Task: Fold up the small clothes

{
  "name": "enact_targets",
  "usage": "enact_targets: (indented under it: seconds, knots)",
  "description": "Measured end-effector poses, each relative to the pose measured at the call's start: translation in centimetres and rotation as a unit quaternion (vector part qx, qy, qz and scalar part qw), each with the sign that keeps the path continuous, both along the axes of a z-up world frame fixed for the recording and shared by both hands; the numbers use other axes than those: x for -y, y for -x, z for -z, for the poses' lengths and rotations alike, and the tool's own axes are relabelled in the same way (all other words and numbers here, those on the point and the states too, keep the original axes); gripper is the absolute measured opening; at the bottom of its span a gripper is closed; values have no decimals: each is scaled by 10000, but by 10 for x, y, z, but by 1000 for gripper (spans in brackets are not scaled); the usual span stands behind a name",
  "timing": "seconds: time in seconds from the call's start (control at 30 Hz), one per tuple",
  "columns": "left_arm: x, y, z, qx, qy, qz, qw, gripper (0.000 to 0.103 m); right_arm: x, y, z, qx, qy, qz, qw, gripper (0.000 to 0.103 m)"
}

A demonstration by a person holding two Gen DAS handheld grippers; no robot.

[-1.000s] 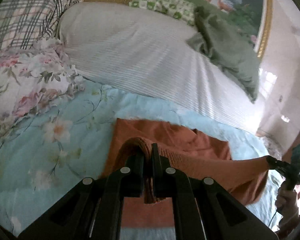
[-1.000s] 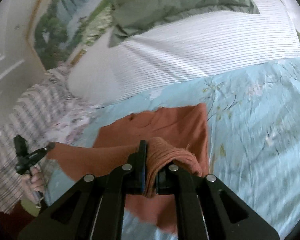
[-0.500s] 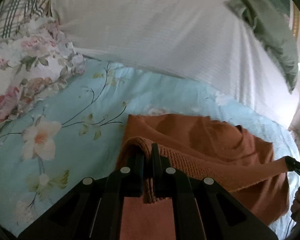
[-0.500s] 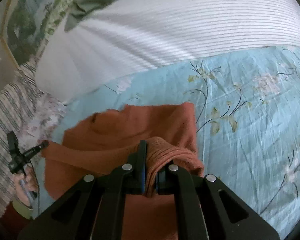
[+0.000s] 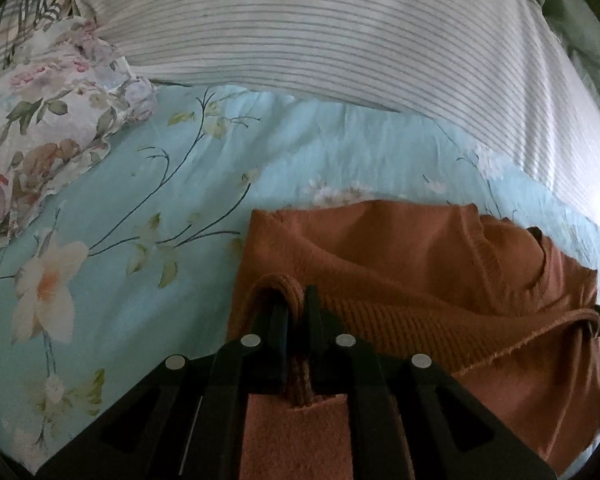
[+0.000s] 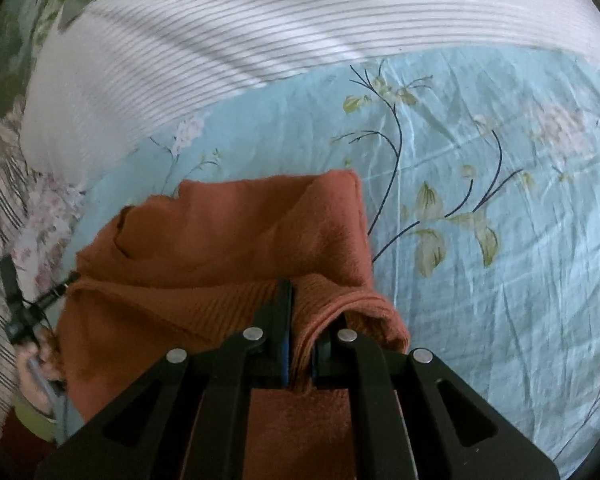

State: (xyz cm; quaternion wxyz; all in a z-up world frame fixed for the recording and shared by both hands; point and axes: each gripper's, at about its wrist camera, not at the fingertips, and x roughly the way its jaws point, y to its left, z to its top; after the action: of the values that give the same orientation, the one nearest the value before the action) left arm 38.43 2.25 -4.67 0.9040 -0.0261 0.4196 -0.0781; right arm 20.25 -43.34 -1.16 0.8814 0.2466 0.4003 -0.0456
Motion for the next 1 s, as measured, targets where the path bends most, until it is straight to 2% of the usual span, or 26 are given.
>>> enact_targets:
  seconds: [0.07, 0.13, 0.23, 0.27, 0.3, 0.33, 0.37, 0.4, 0.47, 0.53, 0.6, 0.7, 0.73, 0.8, 0.9, 0.93, 0.97, 1.0]
  knots:
    - [-6, 10, -8, 13, 141, 10, 9999, 10, 1, 8, -10, 180, -126, 13, 9998, 10]
    - [-11, 21, -16, 67, 161, -18, 9998, 17, -2, 17, -23, 361, -109, 28, 9993, 12]
    - [-18, 50, -33, 229, 319, -12, 9992, 17, -9, 32, -39, 502, 203, 220, 9983, 23]
    - [-16, 59, -36, 258, 368, 75, 9990, 17, -11, 35, -44, 584, 296, 290, 9974, 32]
    - [-12, 68, -39, 293, 362, 176, 9988, 17, -12, 40, -49, 689, 438, 432, 9957, 47]
    - [-7, 76, -40, 314, 334, 262, 9986, 17, -11, 46, -56, 826, 639, 657, 9924, 56]
    - [-1, 85, -42, 323, 330, 409, 9981, 17, -8, 50, -60, 905, 746, 839, 9896, 68]
    - [8, 95, -42, 278, 367, 614, 9971, 17, -4, 55, -63, 960, 790, 996, 9872, 70]
    - [23, 110, -42, 198, 436, 990, 9939, 17, -2, 60, -70, 1029, 593, 875, 9891, 70]
    - [40, 123, -38, 105, 431, 1345, 9899, 17, -20, 65, -74, 1132, 493, 351, 9917, 70]
    - [60, 130, -26, -176, 490, 1729, 9836, 17, -47, 63, -71, 1052, 454, -285, 9930, 69]
    - [79, 133, -9, -490, 419, 1980, 9781, 17, -93, 57, -50, 645, 430, -1435, 9866, 68]
    - [83, 131, -3, -568, 334, 2011, 9774, 17, -114, 52, -38, 363, 554, -1856, 9804, 67]
    - [89, 124, 10, -706, 133, 2028, 9766, 17, -136, 41, -15, -104, 792, -2265, 9707, 56]
    - [84, 104, 13, -750, 176, 1944, 9779, 17, -139, 21, 10, -576, 1002, -2265, 9671, 47]
    - [83, 97, 11, -720, 99, 1859, 9799, 17, -130, 12, 13, -622, 999, -2090, 9708, 44]
    - [82, 85, 8, -666, -44, 1712, 9830, 17, -121, 6, 14, -636, 1035, -1924, 9738, 34]
    - [80, 71, 6, -621, -162, 1567, 9856, 17, -112, -2, 12, -642, 1077, -1747, 9766, 29]
